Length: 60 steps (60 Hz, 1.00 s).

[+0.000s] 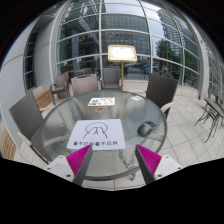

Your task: Arrange mouse

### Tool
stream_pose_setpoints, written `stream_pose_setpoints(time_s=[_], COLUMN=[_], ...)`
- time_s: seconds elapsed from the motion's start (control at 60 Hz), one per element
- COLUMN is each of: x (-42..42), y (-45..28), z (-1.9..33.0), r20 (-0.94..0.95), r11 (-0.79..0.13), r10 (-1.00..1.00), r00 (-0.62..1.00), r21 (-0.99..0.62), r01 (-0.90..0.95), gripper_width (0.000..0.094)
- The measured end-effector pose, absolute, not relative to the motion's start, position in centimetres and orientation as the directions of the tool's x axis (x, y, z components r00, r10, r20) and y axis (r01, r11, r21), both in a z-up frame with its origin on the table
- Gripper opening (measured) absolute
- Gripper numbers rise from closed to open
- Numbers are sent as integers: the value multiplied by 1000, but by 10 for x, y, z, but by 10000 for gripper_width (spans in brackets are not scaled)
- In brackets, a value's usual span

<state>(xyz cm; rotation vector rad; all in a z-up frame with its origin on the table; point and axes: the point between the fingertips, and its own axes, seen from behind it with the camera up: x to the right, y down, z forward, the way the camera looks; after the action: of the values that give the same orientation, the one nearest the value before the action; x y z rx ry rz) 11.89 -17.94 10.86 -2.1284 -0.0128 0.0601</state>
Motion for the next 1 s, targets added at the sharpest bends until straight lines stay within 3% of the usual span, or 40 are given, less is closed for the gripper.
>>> stream_pose_setpoints(time_s=[0.033,0.05,0.083,0.117,0.2,0.233,0.433,0.85,1.0], x=[103,128,129,151,177,199,245,237,229], y=[-184,-183,-186,-179,-168,-158,-87,42,66], z=[120,104,105,77,70,48,11,-13,-17], r20=[-36,-34,-28,-26,-29,-34,-26,-40,-12], r11=[-547,-553,-570,-580,-608,-611,-655,-705,-714], r10=[10,2,-19,-37,-80,-82,-63,29,49], r00=[999,999,999,999,996,996,998,999,999], r21=[-837,-833,-821,-814,-791,-788,-753,-709,-699], r01=[-25,-27,-34,-43,-72,-77,-61,-8,26], gripper_width=[872,872,874,873,873,866,856,857,741])
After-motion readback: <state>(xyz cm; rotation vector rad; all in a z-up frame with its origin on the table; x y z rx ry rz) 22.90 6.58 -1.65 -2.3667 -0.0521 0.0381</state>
